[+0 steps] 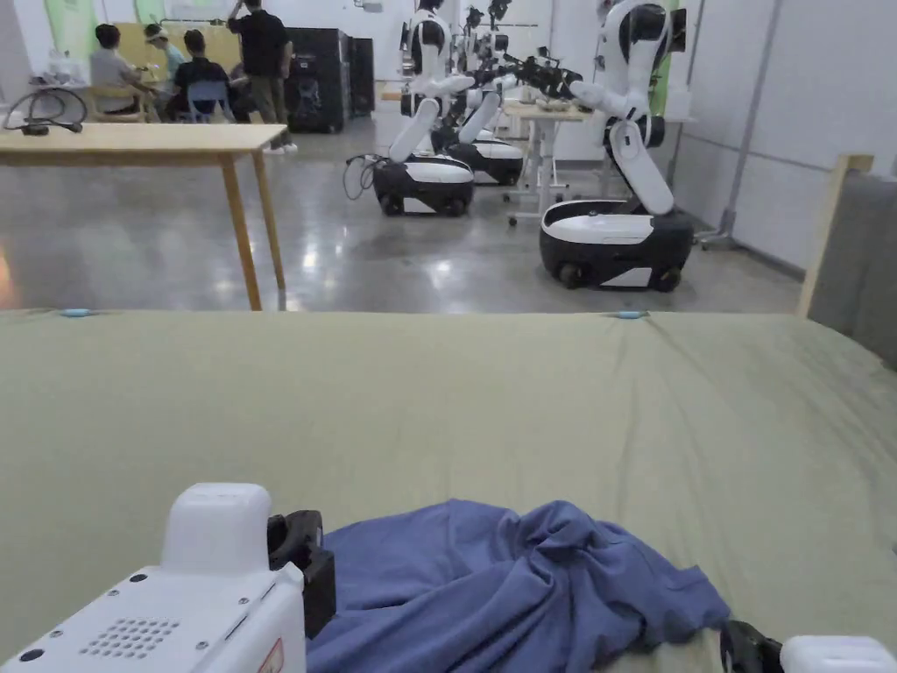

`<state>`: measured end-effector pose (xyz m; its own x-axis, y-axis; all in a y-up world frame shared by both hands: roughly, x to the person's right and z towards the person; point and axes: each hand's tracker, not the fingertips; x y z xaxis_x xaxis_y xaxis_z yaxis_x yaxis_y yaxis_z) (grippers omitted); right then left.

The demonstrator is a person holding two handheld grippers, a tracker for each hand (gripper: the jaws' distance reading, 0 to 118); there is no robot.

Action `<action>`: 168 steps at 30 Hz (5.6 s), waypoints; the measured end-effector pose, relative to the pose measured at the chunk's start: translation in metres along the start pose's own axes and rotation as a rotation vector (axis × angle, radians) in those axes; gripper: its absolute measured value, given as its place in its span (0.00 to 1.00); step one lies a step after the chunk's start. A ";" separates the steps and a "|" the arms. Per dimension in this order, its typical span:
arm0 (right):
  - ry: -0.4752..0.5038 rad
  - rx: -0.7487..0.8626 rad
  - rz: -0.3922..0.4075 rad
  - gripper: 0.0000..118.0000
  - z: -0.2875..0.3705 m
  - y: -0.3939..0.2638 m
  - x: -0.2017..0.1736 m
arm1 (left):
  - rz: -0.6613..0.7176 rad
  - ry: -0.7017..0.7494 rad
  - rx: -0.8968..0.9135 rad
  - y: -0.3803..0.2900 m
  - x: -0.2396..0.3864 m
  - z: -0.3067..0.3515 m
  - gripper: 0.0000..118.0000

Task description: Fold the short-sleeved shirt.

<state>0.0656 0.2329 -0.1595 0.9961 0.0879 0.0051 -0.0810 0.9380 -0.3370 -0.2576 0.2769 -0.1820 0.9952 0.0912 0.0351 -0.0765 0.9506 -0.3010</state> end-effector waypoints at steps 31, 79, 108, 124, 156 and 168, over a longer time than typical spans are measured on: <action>0.032 -0.125 0.005 0.01 -0.019 -0.019 -0.030 | 0.040 0.188 -0.653 -0.069 -0.155 -0.117 0.91; 0.044 -0.434 0.087 0.03 -0.218 0.070 0.092 | 0.046 0.152 -0.516 -0.026 -0.163 -0.100 0.02; -0.021 0.017 0.017 0.03 -0.128 0.343 0.107 | -0.014 0.277 -0.062 0.273 -0.158 -0.078 0.02; -0.089 -0.029 0.006 0.03 -0.268 0.361 0.088 | 0.002 0.382 -0.088 0.261 -0.151 -0.231 0.02; 0.046 -0.405 -0.117 0.03 -0.036 -0.041 0.134 | 0.086 0.164 -0.443 -0.066 -0.185 -0.014 0.02; 0.029 -0.445 -0.100 0.65 -0.041 -0.064 0.132 | 0.117 0.139 -0.510 -0.091 -0.183 -0.005 0.40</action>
<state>0.2037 0.1704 -0.1762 0.9993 -0.0113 0.0343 0.0322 0.7058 -0.7077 -0.4324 0.1723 -0.1654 0.9831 0.1152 -0.1422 -0.1826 0.6683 -0.7211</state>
